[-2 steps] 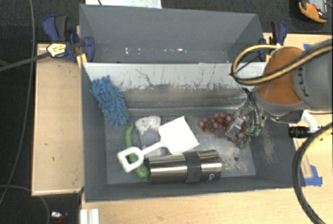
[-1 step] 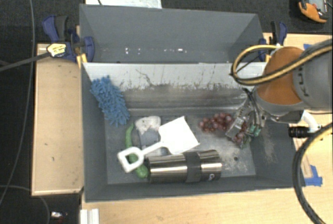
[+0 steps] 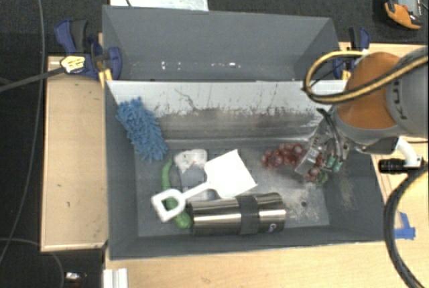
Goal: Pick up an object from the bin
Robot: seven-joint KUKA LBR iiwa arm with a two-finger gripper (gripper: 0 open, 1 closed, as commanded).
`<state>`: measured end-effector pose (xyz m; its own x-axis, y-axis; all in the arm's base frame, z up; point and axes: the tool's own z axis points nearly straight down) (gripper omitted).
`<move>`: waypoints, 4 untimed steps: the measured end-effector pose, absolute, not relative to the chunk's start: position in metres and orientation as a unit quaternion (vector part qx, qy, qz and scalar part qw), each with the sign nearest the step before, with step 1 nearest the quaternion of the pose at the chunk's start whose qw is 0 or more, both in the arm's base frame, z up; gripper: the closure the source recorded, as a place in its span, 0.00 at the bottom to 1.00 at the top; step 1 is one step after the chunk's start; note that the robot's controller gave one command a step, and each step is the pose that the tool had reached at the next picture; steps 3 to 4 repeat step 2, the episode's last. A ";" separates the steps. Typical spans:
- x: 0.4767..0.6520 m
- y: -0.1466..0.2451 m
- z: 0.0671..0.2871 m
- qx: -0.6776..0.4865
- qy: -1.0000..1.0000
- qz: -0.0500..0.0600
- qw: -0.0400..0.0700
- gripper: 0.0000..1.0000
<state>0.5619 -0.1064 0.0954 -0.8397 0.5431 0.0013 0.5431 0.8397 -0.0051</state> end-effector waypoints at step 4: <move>0.566 -0.107 0.163 -0.280 -0.960 0.001 -0.007 1.00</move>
Offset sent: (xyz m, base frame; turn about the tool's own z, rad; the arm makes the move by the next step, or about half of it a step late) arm 0.0021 -0.0007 0.0642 -0.0011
